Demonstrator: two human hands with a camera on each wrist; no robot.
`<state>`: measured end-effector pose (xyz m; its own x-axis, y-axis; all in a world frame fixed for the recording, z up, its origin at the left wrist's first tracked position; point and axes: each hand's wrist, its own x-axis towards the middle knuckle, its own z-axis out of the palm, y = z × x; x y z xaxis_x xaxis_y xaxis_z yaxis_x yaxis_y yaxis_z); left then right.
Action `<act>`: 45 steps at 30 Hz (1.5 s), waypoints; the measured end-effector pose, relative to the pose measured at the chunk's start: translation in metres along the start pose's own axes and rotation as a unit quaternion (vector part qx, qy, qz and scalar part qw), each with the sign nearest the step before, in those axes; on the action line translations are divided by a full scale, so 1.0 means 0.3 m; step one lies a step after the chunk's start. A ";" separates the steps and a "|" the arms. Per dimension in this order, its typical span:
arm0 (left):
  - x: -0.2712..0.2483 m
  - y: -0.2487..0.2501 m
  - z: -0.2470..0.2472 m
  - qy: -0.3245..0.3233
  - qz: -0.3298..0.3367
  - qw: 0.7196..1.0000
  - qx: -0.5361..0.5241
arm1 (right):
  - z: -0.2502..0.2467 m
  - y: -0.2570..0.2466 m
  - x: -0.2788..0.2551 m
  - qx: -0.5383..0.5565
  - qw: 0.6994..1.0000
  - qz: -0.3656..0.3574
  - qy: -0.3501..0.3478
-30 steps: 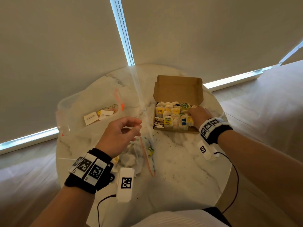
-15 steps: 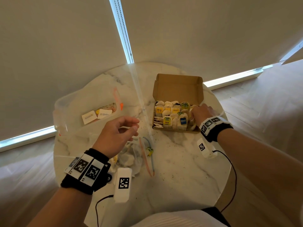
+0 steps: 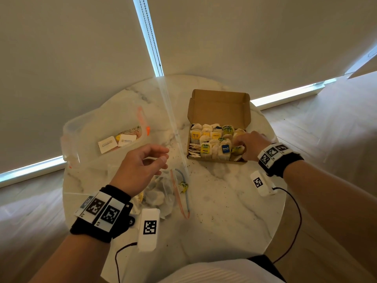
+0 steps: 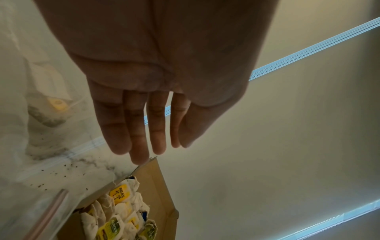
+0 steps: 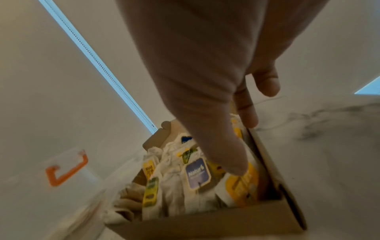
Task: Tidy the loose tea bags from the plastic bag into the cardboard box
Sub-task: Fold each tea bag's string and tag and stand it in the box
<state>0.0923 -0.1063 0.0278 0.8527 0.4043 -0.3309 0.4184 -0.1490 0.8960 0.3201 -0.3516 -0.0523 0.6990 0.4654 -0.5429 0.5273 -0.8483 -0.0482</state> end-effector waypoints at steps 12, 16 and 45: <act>-0.006 0.001 0.000 0.004 -0.004 1.000 -0.007 | 0.001 -0.048 0.050 -0.087 0.996 0.008 -0.019; -0.007 -0.001 0.003 0.006 -0.009 1.000 -0.007 | 0.018 -0.054 0.080 -0.111 0.994 0.016 -0.011; -0.036 -0.027 -0.004 0.004 -0.019 1.000 0.021 | 0.153 -0.074 0.015 -0.022 0.998 0.024 0.062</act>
<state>0.0793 -0.1084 0.0244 0.8336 0.4172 -0.3622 0.4634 -0.1711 0.8695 0.2894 -0.3423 -0.0923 0.7768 0.4540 -0.4363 0.5106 -0.8597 0.0144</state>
